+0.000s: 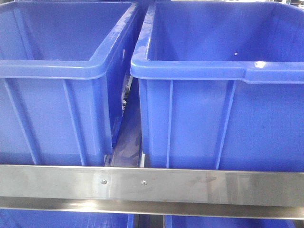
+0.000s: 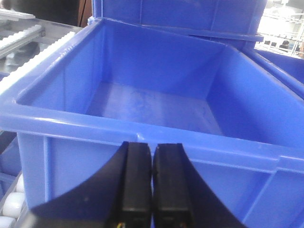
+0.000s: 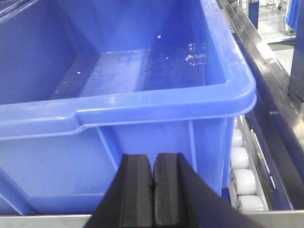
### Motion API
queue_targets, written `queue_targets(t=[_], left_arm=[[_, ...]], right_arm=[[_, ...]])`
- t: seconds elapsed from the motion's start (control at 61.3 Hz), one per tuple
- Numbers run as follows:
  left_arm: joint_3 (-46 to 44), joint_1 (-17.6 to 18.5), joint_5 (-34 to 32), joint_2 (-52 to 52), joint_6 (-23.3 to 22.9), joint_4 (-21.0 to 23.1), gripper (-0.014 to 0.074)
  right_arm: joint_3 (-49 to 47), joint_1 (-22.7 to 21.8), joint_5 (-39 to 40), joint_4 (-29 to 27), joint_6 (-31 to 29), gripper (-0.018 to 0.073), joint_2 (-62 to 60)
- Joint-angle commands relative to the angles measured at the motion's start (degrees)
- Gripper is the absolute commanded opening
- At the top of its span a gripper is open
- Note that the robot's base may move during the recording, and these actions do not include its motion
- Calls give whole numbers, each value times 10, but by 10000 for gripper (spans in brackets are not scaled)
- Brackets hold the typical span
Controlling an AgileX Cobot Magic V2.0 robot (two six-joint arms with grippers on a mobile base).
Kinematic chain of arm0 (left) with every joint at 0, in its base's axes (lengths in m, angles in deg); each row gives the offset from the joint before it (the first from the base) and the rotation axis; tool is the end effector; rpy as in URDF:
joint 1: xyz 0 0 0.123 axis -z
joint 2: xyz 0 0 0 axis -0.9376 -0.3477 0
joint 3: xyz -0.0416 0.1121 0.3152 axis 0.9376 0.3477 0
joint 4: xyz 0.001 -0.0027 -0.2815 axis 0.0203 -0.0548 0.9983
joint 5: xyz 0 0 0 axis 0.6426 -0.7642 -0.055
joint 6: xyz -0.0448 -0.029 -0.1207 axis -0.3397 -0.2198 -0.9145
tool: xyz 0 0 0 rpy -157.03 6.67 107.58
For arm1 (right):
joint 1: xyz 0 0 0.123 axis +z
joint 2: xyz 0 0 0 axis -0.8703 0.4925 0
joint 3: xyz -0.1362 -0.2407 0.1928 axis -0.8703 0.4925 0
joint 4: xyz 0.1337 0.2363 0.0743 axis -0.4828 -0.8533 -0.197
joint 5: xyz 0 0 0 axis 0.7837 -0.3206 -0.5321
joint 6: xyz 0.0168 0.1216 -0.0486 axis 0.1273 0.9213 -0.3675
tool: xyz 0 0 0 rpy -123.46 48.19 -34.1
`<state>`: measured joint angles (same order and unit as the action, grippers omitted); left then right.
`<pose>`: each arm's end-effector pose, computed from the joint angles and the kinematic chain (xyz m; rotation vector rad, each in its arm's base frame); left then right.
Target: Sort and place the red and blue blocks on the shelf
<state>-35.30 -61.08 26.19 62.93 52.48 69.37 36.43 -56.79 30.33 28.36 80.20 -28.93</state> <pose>0.0740 -0.0111 0.2111 -0.0467 1.5160 -0.2886 0.0748 0.0064 0.1847 0.1259 1.6579 0.2318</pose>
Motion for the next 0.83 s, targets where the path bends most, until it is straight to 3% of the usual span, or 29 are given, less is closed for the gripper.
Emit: queue_targets(t=[0.0, 0.816], left_arm=[[19, 0, -52, 13, -5, 28, 137], [19, 0, -52, 13, -5, 30, 137]], right_arm=[[0, -3, 55, 2, -6, 69, -10], [0, -3, 55, 2, -6, 69, -10]])
